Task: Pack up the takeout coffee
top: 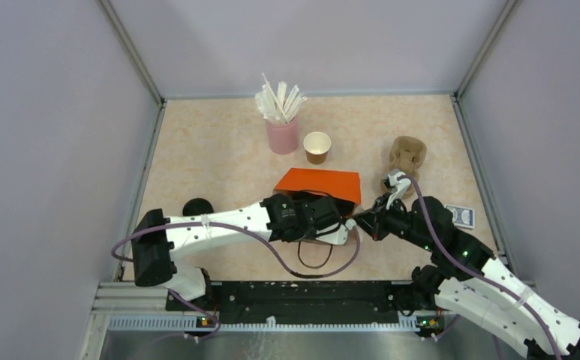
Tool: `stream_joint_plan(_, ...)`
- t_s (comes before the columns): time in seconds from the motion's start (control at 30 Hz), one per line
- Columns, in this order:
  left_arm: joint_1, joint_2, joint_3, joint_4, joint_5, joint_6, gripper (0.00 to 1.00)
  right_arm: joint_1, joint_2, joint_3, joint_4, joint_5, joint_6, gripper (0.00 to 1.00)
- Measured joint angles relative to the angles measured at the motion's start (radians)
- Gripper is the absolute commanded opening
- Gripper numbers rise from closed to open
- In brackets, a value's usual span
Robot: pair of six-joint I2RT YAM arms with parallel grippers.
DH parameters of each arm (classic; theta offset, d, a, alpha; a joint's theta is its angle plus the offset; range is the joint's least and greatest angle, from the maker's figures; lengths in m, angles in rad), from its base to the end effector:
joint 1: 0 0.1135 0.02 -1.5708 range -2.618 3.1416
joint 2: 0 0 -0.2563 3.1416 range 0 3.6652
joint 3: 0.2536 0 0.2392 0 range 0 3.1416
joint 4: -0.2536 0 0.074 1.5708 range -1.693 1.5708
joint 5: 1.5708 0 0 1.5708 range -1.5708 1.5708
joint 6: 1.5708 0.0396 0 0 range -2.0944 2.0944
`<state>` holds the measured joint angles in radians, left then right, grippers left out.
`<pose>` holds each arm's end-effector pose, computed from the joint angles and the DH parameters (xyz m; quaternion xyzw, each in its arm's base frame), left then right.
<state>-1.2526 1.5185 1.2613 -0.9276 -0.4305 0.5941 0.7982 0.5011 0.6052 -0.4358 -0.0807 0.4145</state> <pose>0.1055 -0.2676 0.2667 0.7400 0.6110 0.1378 0.2451 0.0861 0.0929 0.2834 -0.1781 0.7941 0.3576 0.4581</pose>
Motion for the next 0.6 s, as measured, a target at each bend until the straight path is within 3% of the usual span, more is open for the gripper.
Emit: stream_joint_plan(0.6, 0.047, 0.048, 0.061, 0.064, 0.021, 0.058, 0.09, 0.000, -0.003, 0.006, 0.001, -0.028, 0.001, 0.00)
